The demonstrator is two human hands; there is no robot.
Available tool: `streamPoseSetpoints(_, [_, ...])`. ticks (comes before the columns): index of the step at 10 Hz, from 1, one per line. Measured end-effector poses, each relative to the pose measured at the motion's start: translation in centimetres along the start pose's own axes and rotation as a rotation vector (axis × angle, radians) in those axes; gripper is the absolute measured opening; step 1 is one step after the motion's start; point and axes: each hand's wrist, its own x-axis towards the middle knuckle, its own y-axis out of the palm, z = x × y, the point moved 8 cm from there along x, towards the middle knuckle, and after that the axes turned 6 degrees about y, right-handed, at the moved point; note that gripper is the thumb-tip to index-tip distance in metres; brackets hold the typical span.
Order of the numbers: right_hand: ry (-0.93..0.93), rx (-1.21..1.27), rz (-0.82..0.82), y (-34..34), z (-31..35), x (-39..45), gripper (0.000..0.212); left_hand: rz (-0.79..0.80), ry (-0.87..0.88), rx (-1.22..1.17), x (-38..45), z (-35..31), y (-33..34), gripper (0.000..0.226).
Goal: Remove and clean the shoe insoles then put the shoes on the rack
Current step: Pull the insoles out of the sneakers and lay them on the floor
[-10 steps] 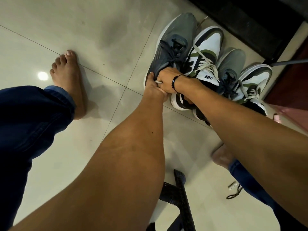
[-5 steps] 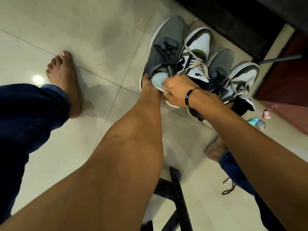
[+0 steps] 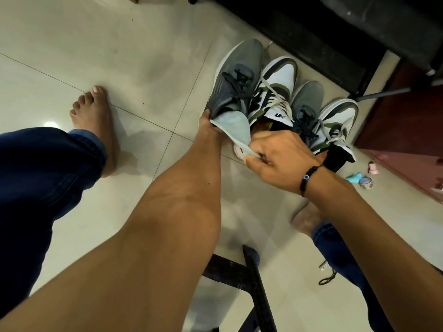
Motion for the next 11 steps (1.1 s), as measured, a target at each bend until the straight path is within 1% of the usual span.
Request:
streamPoseSetpoints(1, [0.011, 0.131, -0.081, -1.5, 0.8, -1.9, 0.03, -0.025, -0.025, -0.017, -0.1, 0.2, -0.3, 0.042])
streamPoseSetpoints(2, [0.037, 0.158, -0.173, -2.1, 1.1, -4.1, 0.029, 0.021, 0.008, -0.011, 0.0, -0.4, -0.2, 0.042])
streamPoseSetpoints(3, [-0.007, 0.093, -0.179, -0.7, 2.2, -5.6, 0.023, 0.17, -0.183, -0.134, 0.2, 0.8, -0.4, 0.047])
streamPoseSetpoints(4, [-0.108, -0.013, -0.141, 1.5, 4.5, -6.4, 0.016, 0.642, -0.392, -0.884, -9.5, -8.2, -1.3, 0.068])
streamPoseSetpoints(5, [-0.176, -0.061, -0.06, 4.8, 7.0, -6.4, 0.008, 1.124, -0.712, -1.68, -23.2, -19.5, -6.0, 0.087])
streamPoseSetpoints(6, [-0.225, -0.08, -0.031, 7.8, 9.4, -6.5, 0.011, 1.037, -0.725, -1.782, -25.8, -17.3, -7.2, 0.056])
streamPoseSetpoints(7, [-0.21, -0.133, 0.033, 10.2, 10.5, -6.2, 0.028, 0.961, -0.782, -1.718, -26.7, -14.5, -6.6, 0.043])
streamPoseSetpoints(8, [-0.188, -0.181, 0.083, 12.2, 11.1, -5.1, 0.039, 0.816, -0.72, -1.518, -25.1, -12.6, -7.0, 0.038])
streamPoseSetpoints(9, [-0.152, -0.172, 0.04, 13.0, 11.1, -2.7, 0.041, 0.709, -0.655, -1.426, -22.3, -11.8, -7.7, 0.032])
streamPoseSetpoints(10, [-0.03, -0.205, 0.06, 13.3, 10.5, 0.0, 0.04, 0.701, -0.554, -1.33, -20.6, -12.3, -8.2, 0.02])
streamPoseSetpoints(11, [0.007, -0.282, 0.133, 14.9, 9.9, 1.7, 0.054, 0.659, -0.532, -1.157, -19.2, -11.0, -7.6, 0.015])
